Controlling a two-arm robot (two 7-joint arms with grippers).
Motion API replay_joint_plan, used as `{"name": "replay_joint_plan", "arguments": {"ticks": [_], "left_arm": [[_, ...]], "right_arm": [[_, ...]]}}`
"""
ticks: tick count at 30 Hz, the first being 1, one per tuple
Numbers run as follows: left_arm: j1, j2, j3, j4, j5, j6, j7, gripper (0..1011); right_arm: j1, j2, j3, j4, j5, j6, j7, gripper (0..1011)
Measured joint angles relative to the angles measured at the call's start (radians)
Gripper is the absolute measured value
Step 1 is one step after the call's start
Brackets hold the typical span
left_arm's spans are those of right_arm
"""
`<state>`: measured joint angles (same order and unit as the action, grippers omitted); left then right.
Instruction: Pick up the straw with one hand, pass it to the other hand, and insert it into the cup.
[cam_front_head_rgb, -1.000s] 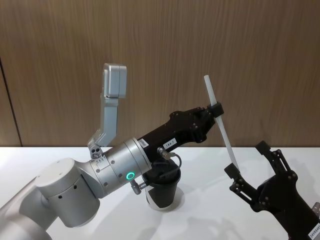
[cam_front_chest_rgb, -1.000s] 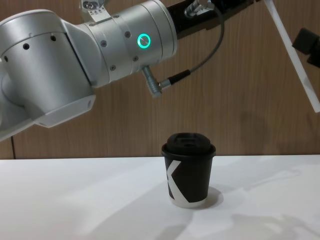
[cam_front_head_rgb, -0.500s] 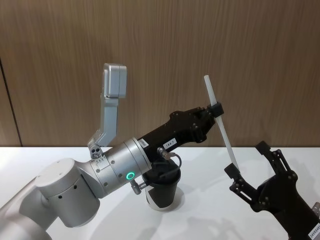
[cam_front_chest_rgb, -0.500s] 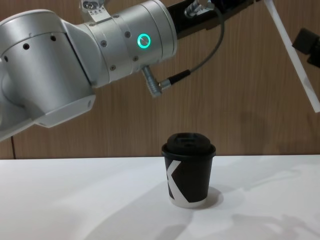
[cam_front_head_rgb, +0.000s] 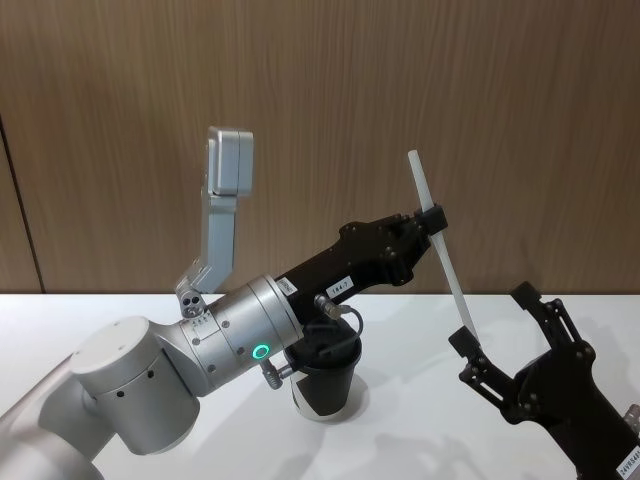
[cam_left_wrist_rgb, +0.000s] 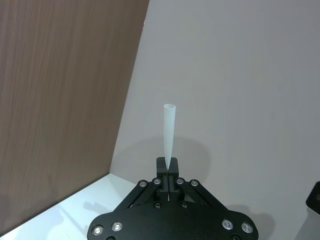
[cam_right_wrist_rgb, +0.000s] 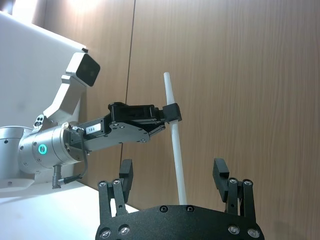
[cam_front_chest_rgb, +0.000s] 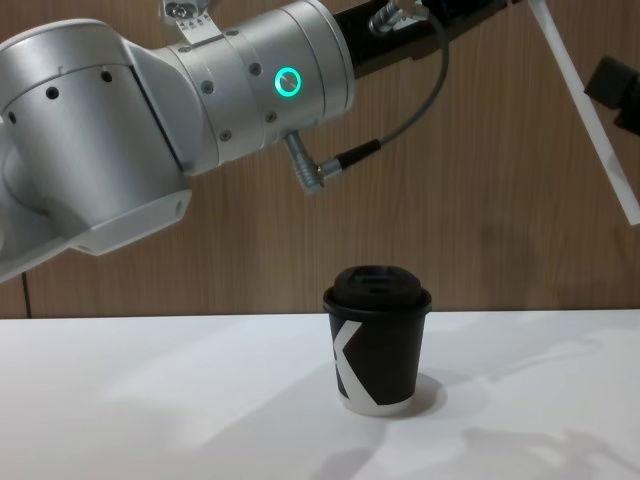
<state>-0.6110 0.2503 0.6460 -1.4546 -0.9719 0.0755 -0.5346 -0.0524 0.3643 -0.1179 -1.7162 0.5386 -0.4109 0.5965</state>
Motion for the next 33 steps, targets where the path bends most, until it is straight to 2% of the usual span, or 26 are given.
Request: {"name": "replay_joint_plan", "arguments": {"ticks": [33], "left_arm": [[0.000,0.000,0.000,0.000,0.000,0.000,0.000,6]], "right_arm": [[0.000,0.000,0.000,0.000,0.000,0.000,0.000,1001]]}}
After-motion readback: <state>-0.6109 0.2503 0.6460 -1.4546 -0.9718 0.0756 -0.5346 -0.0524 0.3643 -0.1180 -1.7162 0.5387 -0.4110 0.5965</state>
